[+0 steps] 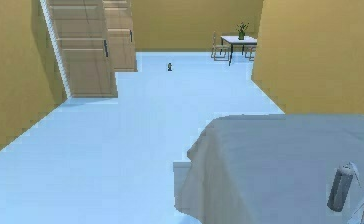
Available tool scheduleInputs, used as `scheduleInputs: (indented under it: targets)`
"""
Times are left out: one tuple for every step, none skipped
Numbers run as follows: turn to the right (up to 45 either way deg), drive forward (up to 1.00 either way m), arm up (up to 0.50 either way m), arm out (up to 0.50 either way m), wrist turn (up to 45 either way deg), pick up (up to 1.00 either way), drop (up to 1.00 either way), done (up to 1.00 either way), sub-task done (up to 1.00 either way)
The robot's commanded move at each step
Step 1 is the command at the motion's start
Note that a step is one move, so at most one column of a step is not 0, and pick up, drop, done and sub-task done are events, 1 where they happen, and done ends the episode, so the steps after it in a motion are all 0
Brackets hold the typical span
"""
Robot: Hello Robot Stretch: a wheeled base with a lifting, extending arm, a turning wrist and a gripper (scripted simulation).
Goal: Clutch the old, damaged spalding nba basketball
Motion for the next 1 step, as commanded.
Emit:
scheduleInputs:
  targets:
    - [0.0, 0.00, 0.00, 0.00, 45.0, 0.00, 0.00, 0.00, 0.00]
